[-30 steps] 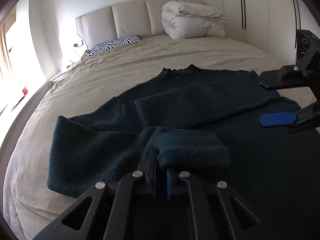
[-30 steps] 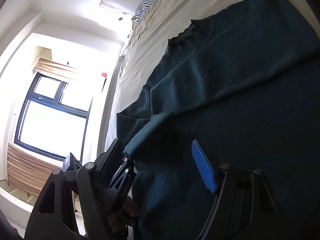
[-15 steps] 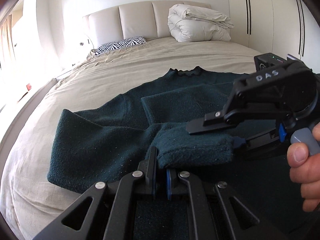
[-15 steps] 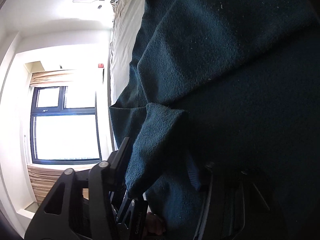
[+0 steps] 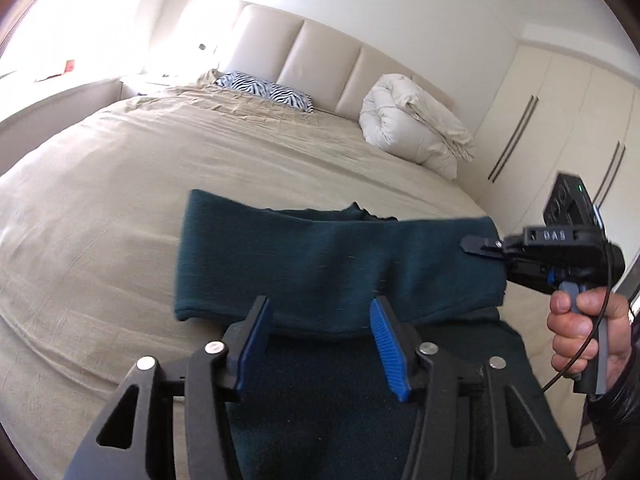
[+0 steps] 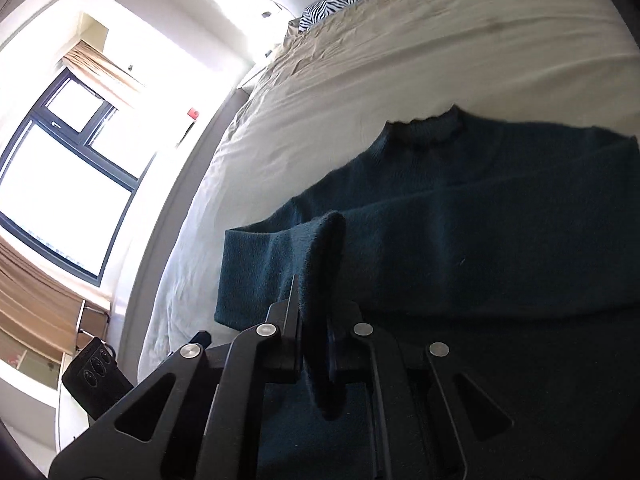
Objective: Fold small clothes
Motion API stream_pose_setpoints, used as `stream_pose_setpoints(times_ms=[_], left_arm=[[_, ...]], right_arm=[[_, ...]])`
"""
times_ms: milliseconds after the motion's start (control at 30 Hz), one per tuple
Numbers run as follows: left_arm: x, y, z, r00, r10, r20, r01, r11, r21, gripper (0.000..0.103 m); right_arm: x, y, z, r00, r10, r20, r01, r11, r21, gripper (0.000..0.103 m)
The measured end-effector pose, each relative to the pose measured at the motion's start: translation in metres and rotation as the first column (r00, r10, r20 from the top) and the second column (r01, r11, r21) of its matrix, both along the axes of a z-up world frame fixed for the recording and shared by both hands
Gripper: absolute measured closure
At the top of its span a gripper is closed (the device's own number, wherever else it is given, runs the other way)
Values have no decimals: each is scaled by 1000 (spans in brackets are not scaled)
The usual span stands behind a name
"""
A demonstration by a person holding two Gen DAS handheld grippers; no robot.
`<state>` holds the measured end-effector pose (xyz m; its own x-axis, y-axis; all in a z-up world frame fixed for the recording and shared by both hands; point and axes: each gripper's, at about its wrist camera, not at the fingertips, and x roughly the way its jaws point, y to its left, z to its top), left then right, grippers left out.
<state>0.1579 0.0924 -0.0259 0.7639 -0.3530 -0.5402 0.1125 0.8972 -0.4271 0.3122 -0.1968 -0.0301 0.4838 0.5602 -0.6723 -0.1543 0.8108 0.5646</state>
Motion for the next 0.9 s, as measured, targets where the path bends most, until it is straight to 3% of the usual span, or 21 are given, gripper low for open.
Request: stream_pose_setpoints(times_ms=[67,200,433,700,900], left_arm=[[9,28,-2,998,46,-36,-49,995,-85,70],[26,71,-6,990,114,-82,-128,974,-189,77],[67,61,-3,994,43,-102,-63,977,-204,77],[102,17,-19,988,-46,-148,18,983,-185,77],[107,11,-25,986,-45,-162,15,983,-181,77]], right_arm=[[7,-28,5,999,-48,-4,48,998,-28,96],[22,-93,-3,989,-142,-40,139,988,-72,96],[36,-150,-44,971,-215,-104,201,970,-134,96],[50,-157,-78,965,-224,-140,204,968,-144,96],[58,-164,-89,961,-231,-151,207,966,-157,96]])
